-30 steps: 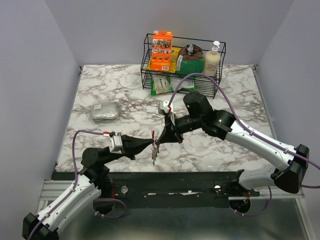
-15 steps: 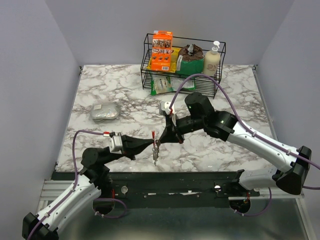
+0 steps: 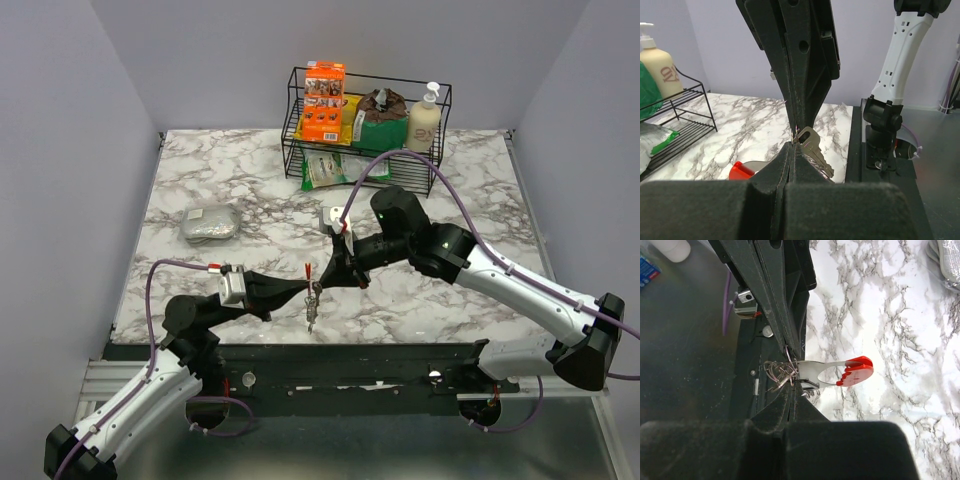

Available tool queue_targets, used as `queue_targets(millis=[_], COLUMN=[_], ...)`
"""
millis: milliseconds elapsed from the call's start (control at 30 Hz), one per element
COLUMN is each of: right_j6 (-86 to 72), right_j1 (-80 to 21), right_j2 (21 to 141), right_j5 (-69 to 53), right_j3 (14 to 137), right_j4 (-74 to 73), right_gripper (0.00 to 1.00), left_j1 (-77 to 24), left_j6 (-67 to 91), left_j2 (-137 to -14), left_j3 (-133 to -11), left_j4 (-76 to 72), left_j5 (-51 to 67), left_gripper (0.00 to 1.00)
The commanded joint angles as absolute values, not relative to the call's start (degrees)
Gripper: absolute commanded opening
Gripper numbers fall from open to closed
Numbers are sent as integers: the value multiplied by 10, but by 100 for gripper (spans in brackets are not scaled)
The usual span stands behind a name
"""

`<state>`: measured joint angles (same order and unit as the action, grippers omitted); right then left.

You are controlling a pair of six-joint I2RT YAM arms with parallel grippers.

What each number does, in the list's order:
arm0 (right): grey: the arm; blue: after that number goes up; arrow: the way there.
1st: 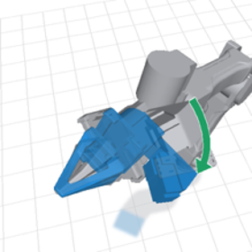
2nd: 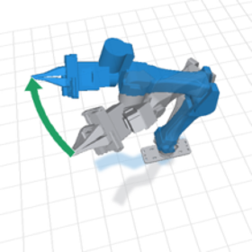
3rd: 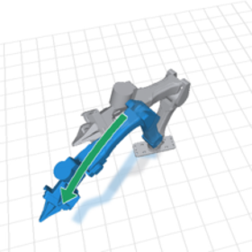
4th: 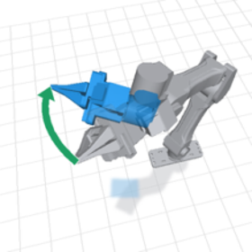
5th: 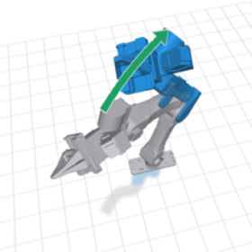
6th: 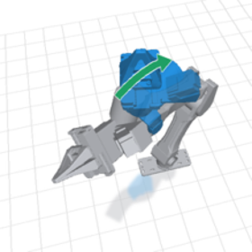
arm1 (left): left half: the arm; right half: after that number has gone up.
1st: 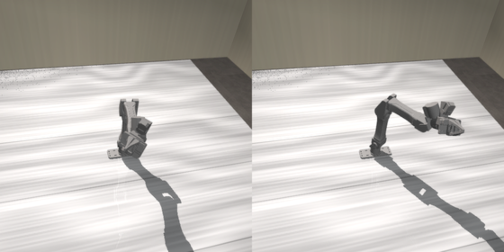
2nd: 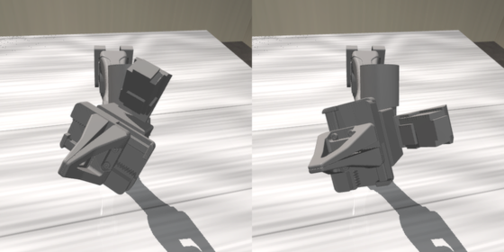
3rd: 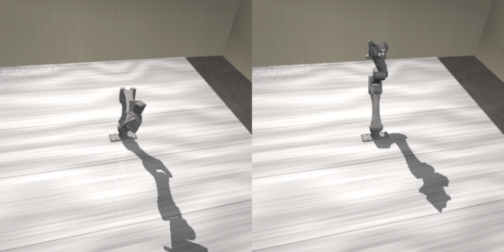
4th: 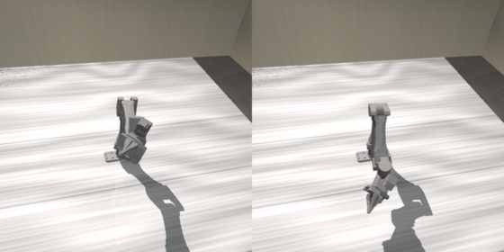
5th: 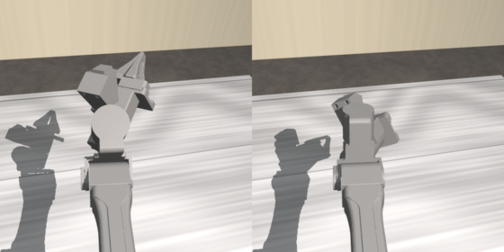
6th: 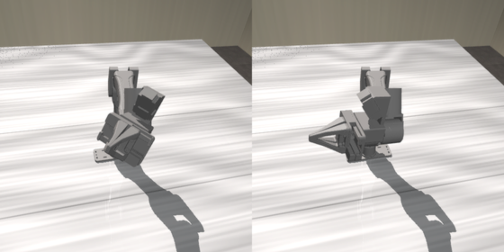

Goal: Put the keys on the keyring

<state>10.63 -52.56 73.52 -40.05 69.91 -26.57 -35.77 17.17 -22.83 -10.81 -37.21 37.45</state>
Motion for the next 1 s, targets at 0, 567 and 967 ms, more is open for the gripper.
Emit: queue_targets(millis=[0, 567, 967], right_j6=[122, 123, 109], right_j1=[-525, -525, -525], right_j2=[745, 694, 579], right_j5=[-404, -344, -321], right_j3=[695, 677, 606], right_j4=[-287, -264, -156], right_gripper=[6, 61, 96], left_j1=[-361, -361, -362], left_j6=[178, 179, 181], left_j2=[-222, -229, -240], left_j3=[-122, -125, -130], left_j4=[-410, -417, -424], left_j5=[396, 399, 410], left_gripper=[0, 0, 0])
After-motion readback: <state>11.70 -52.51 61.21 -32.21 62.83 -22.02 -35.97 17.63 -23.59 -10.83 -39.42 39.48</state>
